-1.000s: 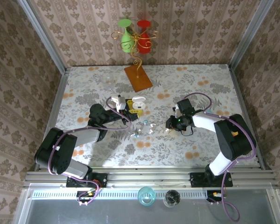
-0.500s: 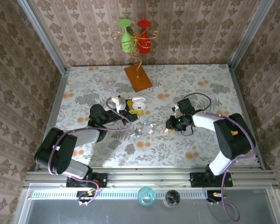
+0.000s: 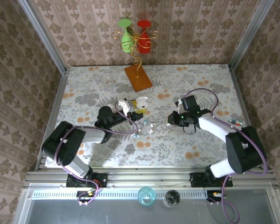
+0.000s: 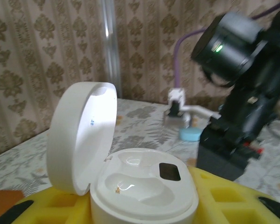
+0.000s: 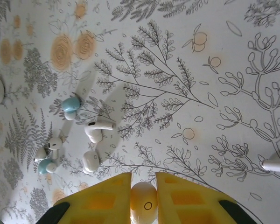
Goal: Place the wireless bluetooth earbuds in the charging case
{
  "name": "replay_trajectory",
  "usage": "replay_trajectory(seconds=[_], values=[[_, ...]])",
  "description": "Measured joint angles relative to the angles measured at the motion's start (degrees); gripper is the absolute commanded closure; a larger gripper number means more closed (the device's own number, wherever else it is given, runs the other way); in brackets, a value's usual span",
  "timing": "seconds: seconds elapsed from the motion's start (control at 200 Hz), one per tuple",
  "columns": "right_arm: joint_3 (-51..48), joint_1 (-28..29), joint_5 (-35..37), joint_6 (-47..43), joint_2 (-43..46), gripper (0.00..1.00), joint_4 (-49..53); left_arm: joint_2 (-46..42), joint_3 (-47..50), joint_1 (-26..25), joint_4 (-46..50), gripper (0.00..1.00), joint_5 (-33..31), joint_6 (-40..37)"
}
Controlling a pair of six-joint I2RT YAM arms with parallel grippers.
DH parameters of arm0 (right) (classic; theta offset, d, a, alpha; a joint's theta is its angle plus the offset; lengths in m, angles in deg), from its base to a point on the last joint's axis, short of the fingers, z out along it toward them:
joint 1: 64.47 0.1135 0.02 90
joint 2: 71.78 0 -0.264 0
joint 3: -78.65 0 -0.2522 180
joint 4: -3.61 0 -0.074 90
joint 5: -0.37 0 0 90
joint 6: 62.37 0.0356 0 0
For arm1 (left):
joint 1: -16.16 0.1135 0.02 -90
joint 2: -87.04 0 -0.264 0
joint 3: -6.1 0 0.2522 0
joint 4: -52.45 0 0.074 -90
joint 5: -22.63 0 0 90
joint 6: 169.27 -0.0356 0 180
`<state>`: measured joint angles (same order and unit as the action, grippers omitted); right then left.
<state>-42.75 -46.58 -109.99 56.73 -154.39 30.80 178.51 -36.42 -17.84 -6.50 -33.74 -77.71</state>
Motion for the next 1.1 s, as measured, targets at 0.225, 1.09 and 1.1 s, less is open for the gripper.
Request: replay_trajectory(seconds=[0.225, 1.09, 1.1], values=[[1.3, 0.0, 0.5, 1.1, 6.2, 0.81, 3.0, 7.4, -1.3, -3.1, 0.0, 0.57, -7.0, -4.9], [12.1, 6.2, 0.5, 1.1, 4.4, 0.82, 4.3, 19.6, -9.7, -11.0, 0.0, 0.57, -9.7, -7.4], [12.2, 6.3, 0.4, 1.1, 4.3, 0.82, 4.2, 19.7, -9.8, -11.1, 0.0, 0.58, -9.6, -7.3]])
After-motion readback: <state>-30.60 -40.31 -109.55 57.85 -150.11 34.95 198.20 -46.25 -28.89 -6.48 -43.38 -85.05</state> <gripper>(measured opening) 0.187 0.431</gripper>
